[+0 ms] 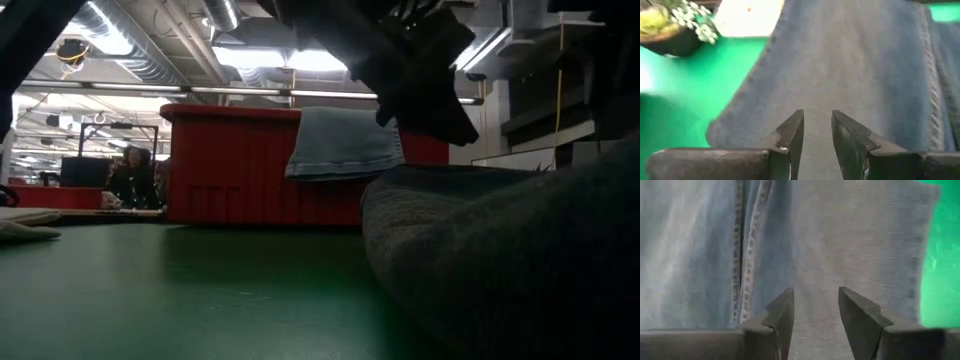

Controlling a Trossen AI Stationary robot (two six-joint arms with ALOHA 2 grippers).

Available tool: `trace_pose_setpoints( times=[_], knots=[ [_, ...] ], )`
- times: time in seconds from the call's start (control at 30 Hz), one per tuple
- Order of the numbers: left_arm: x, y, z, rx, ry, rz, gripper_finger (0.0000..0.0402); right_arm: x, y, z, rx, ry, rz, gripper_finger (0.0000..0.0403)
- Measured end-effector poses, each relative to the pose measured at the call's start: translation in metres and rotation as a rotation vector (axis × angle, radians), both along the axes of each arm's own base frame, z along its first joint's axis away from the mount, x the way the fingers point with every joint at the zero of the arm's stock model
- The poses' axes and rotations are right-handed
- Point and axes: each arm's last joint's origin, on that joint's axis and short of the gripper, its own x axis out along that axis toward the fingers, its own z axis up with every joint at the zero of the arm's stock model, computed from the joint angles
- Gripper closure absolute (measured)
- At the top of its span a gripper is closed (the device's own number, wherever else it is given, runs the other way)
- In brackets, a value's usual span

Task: Fold Laundry from Bin
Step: Fold the dark blue pants

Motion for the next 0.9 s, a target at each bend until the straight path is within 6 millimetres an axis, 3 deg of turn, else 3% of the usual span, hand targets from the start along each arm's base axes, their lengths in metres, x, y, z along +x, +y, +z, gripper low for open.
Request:
trace_pose_setpoints(
  times=[0.27, 0.53, 0.73, 0.9],
  knots=[
    [0.015, 0.033, -0.035, 0.000, -0.034, 0.066, 0.0305, 0.010, 0.043, -0.026, -0.090, 0.095, 0.078, 0.0248],
    [0.008, 0.070, -0.062, -0.009, 0.107, 0.141, 0.0305, 0.018, 0.082, -0.071, -0.176, 0.312, 0.114, 0.0248],
    [-0.001, 0.079, -0.067, -0.016, 0.215, 0.163, 0.0305, 0.030, 0.090, -0.107, -0.251, 0.477, 0.150, 0.0248],
    [-0.008, 0.079, -0.071, 0.008, 0.309, 0.184, 0.0305, 0.045, 0.083, -0.125, -0.269, 0.540, 0.213, 0.0249]
  ],
)
